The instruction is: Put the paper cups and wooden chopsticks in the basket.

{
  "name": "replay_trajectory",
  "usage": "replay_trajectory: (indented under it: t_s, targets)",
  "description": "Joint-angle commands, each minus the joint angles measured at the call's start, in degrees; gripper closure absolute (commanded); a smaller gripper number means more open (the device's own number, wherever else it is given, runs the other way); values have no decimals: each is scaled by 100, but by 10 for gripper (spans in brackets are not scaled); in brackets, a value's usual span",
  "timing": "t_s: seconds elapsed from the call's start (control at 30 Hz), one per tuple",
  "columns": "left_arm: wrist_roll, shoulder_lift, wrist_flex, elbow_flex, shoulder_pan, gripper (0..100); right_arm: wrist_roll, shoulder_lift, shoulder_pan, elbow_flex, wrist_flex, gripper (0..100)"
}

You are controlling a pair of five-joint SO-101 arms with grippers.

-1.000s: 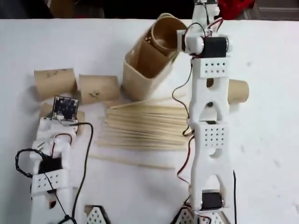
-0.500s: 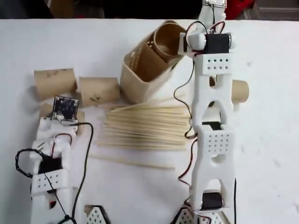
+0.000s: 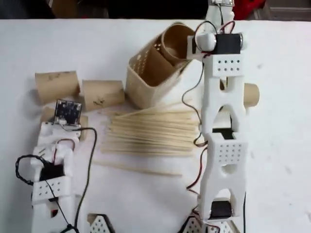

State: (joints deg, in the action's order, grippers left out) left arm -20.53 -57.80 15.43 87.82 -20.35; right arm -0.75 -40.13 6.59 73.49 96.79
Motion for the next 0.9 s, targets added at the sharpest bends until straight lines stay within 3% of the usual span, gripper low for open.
replay_trajectory:
  t_s: [0.0,0.37,0.87]
  targets:
    - [-62,-31,-18,35,75,846,-510,145,40,0,-119,831]
    - [-62,-31,-18,35,75,846,-2101,347,400,360,-567,791]
    - [-62,-31,-18,35,75,846,-2163,374,382,1459,-189,790]
